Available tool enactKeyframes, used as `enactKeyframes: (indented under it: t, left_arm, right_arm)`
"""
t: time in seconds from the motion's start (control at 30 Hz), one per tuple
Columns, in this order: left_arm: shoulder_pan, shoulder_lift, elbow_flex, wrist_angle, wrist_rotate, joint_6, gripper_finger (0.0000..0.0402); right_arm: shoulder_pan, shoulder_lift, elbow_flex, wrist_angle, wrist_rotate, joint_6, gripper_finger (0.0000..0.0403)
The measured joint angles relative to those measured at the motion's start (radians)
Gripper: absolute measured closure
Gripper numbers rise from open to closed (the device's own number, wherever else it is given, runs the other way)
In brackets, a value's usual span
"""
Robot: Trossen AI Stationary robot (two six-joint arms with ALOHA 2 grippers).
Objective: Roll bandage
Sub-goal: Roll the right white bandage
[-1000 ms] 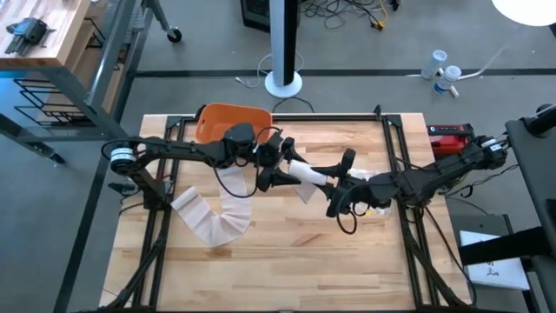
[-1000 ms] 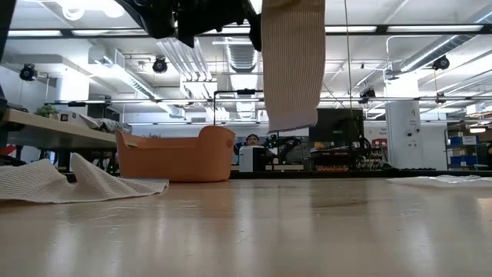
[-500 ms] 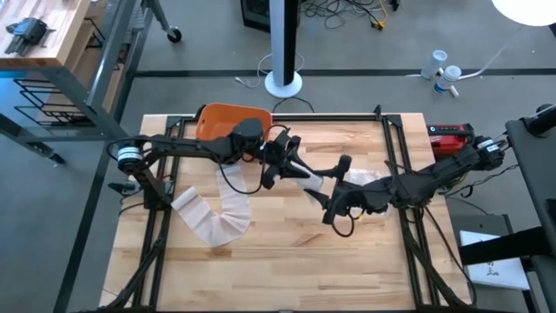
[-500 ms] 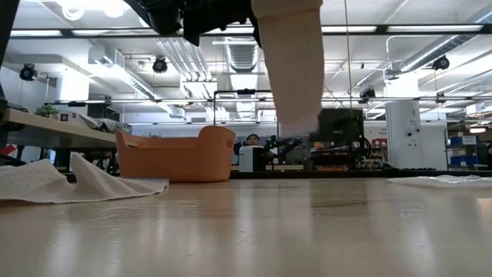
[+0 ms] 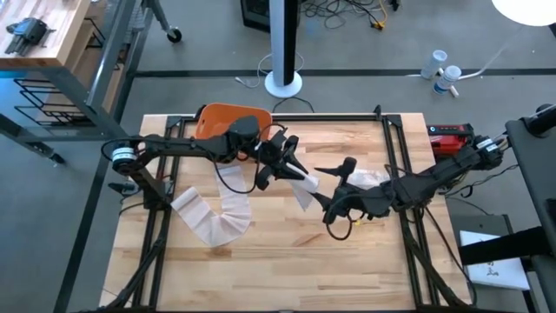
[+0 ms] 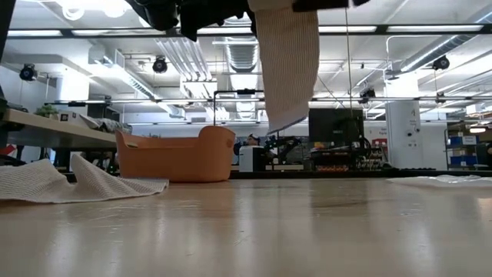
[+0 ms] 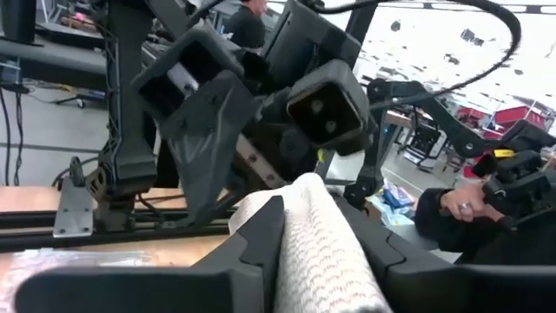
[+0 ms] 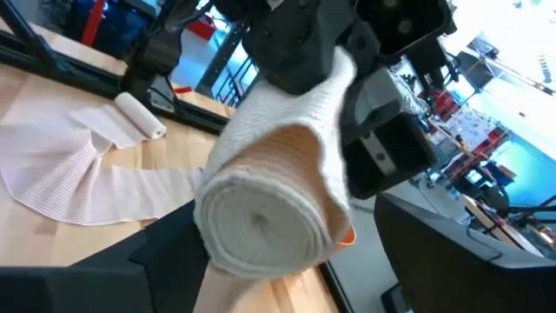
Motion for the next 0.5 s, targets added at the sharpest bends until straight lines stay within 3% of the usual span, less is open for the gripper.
enactKeyframes:
  t: [0.23, 0.5]
  left_arm:
    - [0.000, 0.001, 0.000, 0.007, -0.008, 0.006, 0.0337]
    - [0.002, 0.000, 0.000, -0.005, -0.007, 0.102, 0.0292]
  right_arm:
    - [-0.023, 0.036, -0.001, 0.077, -0.004, -0.037, 0.0168]
    - [-0.017, 0.030, 0.004, 0.071, -0.030, -0.041, 0.0288]
